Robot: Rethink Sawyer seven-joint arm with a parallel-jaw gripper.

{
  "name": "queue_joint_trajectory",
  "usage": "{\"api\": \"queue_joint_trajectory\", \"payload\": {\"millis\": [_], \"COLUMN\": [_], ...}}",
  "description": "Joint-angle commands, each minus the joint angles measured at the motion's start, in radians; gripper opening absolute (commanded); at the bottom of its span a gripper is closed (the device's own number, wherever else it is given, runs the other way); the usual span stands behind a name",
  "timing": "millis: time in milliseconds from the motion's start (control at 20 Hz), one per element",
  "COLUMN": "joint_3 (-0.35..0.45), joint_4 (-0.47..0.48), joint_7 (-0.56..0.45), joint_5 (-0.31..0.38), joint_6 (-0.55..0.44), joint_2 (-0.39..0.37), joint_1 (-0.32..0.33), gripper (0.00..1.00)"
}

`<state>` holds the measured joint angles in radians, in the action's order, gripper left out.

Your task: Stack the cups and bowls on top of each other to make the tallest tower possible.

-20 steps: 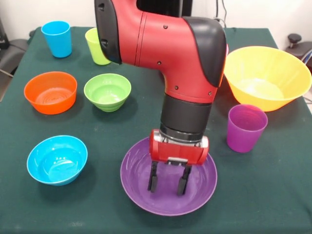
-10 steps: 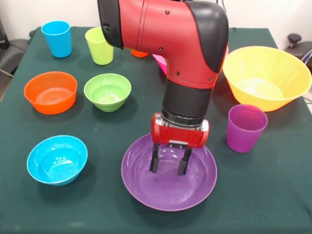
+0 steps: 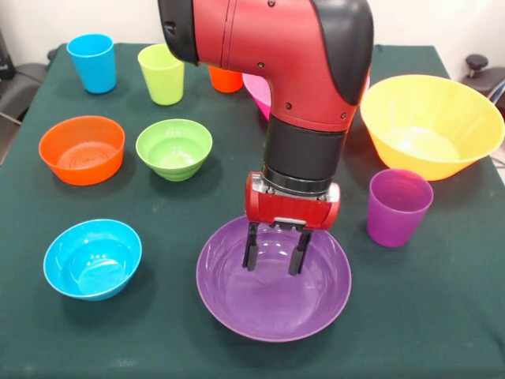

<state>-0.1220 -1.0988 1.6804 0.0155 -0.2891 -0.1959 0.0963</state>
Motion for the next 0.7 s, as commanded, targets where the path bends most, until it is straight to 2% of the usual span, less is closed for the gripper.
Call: {"api": "queue_joint_trajectory", "payload": {"millis": [50,350,700], "joint_3": [0.126,0.126,0.109], "joint_4": [-0.062,-0.078,-0.038], "joint_7": [0.062,0.057,0.079], "joint_5": [-0.004,-0.032,-0.056], "joint_6": [-0.116,-0.243,-0.362], "joint_2": [-0.027,-0.139,-0.176], "joint_1": [-0.004,-0.019,-0.041], "gripper": [1.0,1.0,1.0]}}
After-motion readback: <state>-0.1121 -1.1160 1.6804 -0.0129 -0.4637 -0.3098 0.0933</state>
